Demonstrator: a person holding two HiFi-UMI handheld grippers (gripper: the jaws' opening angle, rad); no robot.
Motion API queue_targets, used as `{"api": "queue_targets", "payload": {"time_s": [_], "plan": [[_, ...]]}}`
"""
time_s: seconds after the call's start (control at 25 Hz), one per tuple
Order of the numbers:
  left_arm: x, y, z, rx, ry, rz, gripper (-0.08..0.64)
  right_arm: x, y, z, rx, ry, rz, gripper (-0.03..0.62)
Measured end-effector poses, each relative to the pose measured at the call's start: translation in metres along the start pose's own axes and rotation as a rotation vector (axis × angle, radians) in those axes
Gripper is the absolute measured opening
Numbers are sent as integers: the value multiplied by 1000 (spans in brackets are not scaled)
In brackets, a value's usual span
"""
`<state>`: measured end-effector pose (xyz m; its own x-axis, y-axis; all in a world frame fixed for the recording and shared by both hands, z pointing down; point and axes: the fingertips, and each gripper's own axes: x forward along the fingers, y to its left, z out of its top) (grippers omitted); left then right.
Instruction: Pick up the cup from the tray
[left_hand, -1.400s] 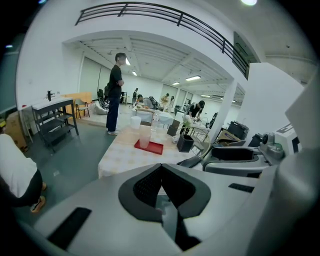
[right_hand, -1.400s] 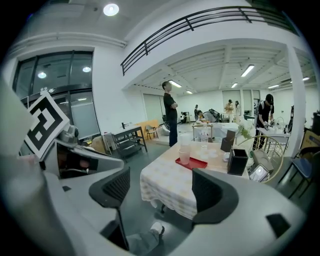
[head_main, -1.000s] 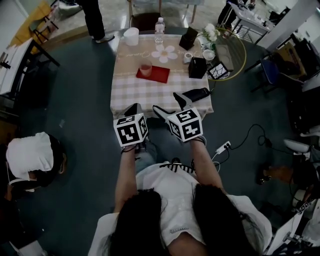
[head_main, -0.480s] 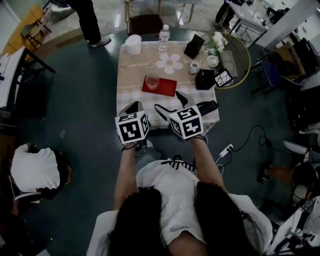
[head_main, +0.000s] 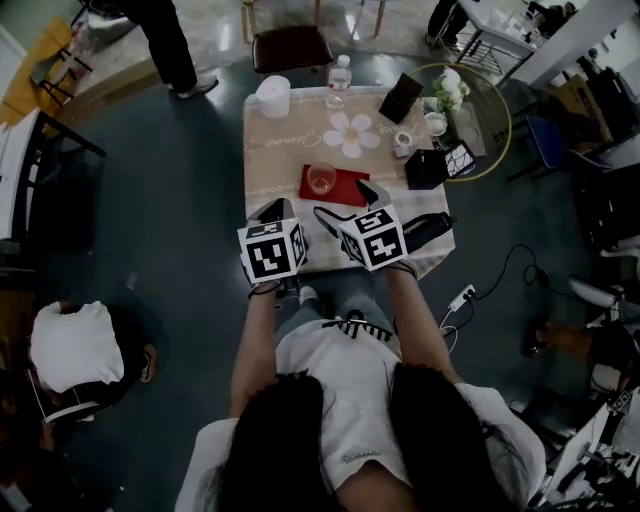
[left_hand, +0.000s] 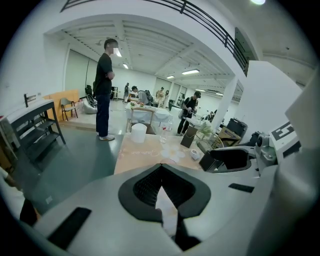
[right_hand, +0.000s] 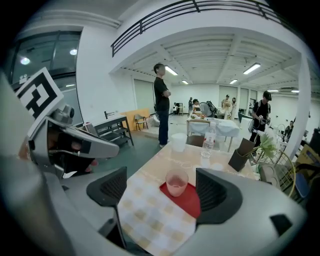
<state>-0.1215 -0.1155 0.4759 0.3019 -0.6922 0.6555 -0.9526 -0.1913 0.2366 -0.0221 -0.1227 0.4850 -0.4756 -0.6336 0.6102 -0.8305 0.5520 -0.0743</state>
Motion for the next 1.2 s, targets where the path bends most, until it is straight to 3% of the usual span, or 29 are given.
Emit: {"api": "queue_targets", "payload": {"time_s": [0.44,1.2], "plan": [[47,30,12,-38,36,41,4,66,-19,-2,-12,104,28,423],[117,51,11,-102,165,78,5,164,-36,-58,-10,379,133,430]]}}
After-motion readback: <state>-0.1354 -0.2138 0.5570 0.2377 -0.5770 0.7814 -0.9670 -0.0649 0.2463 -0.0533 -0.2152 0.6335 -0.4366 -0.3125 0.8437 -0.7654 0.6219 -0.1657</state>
